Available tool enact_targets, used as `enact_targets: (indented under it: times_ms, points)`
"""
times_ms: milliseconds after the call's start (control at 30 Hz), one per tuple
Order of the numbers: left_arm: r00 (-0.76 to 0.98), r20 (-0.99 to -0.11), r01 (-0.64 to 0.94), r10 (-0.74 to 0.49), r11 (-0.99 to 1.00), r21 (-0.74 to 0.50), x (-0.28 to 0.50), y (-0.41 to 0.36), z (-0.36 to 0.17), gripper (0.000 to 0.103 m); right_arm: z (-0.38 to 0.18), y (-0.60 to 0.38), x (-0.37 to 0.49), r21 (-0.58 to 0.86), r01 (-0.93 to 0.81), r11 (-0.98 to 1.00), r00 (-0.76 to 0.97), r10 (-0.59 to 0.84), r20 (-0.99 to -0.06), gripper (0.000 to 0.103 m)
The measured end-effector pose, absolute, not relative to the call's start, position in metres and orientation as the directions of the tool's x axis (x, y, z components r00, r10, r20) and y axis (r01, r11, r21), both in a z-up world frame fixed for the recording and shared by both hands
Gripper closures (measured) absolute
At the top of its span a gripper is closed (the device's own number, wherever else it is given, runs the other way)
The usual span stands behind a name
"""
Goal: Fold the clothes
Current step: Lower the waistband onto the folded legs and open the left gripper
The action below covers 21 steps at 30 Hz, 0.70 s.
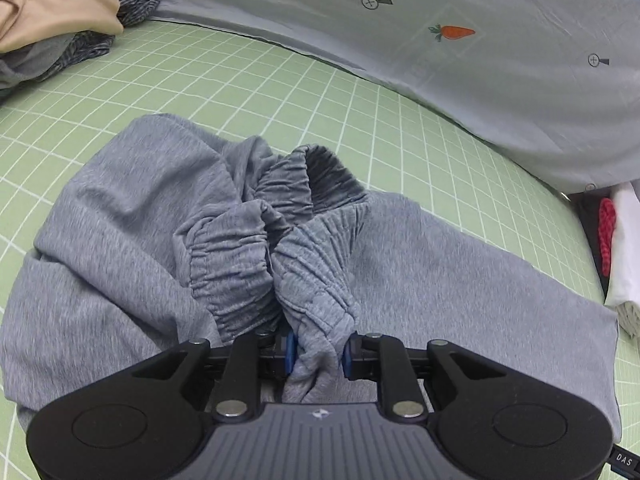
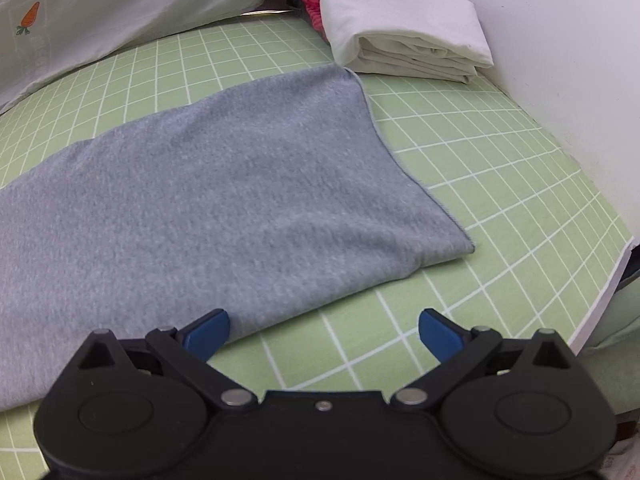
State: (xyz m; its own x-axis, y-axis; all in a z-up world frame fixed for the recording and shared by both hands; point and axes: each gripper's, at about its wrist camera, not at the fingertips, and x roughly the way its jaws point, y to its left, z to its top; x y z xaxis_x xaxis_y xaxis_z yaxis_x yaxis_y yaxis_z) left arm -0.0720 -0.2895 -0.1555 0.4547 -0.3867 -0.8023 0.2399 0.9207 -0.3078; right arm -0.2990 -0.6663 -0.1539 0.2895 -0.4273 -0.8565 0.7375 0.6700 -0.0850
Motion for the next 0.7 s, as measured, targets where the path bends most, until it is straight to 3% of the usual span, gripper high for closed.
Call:
enact_targets:
  times_ms: [133, 267, 400, 467, 567, 700]
  points:
    - [0.473, -0.786, 0.215, -0.398, 0.917, -0.336, -0.074, -0.294, -0.148, 0.065, -0.155, -0.683, -0.301, -0.081, 0.741, 0.667, 0.292, -0.428, -0.855, 0.001]
    - [0.456, -0.782, 0.291, -0.425, 0.901, -0.321, -0.08, -0.32, -0.14, 0.064, -0.155, -0.689, -0.297, -0.065, 0.74, 0.669, 0.308, -0.424, -0.851, 0.001]
    - [0.429, -0.764, 0.421, -0.482, 0.855, -0.303, -0.091, -0.345, -0.132, 0.05, -0.155, -0.696, -0.292, -0.05, 0.74, 0.671, 0.324, -0.42, -0.847, 0.001]
    - [0.439, -0.755, 0.445, -0.488, 0.848, -0.289, -0.093, -0.348, -0.125, 0.049, -0.155, -0.697, -0.29, -0.044, 0.74, 0.671, 0.33, -0.419, -0.846, 0.001]
    - [0.484, -0.739, 0.406, -0.469, 0.868, -0.285, -0.088, -0.337, -0.114, 0.048, -0.155, -0.698, -0.287, -0.038, 0.74, 0.671, 0.336, -0.419, -0.844, 0.001]
    - [0.557, -0.752, 0.268, -0.354, 0.933, -0.241, -0.073, -0.315, -0.105, 0.045, -0.156, -0.7, -0.284, -0.031, 0.747, 0.664, 0.337, -0.418, -0.844, 0.001]
